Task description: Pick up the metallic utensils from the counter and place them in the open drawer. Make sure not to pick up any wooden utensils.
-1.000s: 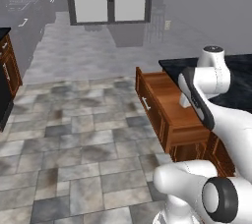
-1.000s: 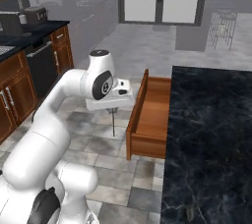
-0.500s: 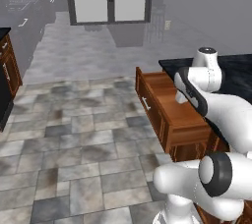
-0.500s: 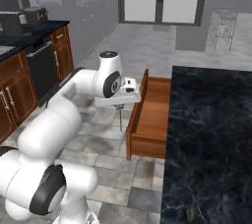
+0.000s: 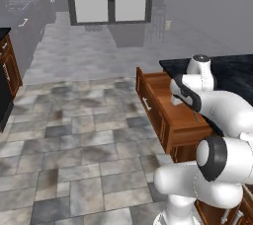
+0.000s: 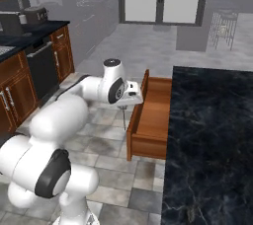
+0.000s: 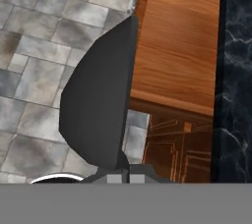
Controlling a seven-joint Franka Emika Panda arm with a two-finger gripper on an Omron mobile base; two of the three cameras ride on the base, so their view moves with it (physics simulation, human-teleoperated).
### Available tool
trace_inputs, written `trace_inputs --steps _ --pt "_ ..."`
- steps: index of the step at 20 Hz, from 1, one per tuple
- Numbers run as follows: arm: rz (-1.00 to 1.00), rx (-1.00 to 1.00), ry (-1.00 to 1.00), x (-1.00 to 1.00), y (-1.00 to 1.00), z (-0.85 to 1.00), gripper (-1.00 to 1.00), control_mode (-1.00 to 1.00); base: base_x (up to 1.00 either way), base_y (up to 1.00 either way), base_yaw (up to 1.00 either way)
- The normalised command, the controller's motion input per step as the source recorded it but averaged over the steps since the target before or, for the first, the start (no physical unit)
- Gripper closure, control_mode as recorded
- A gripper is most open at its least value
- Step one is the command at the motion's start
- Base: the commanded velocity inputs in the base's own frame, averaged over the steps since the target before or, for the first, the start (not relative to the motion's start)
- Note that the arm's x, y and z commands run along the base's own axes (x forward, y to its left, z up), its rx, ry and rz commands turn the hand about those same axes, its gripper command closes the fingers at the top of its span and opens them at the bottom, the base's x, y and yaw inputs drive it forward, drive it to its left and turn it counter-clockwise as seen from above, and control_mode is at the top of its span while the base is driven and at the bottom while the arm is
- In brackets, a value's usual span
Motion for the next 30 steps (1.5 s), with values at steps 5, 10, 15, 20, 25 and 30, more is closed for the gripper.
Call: trace_inputs --steps 5,10,15,20,25,30 --pt "0.0 0.0 -0.09 0.54 0.0 -0.28 1.0 -1.0 0.0 0.0 0.0" --pt "0.0 0.01 -0.01 0.35 -0.14 -0.07 1.0 -1.0 0.0 0.0 0.0" --pt "0.0 0.0 0.0 0.37 -0.03 -0.09 1.0 -1.0 0.0 0.0 0.0" --pt "0.0 0.0 0.05 0.24 0.0 -0.06 1.0 -1.0 0.0 0.0 0.0" --pt "0.0 0.0 0.11 0.2 -0.04 -0.12 1.0 -1.0 0.0 0.0 0.0" --pt "0.0 0.01 0.1 0.14 -0.15 -0.28 1.0 -1.0 0.0 0.0 0.0"
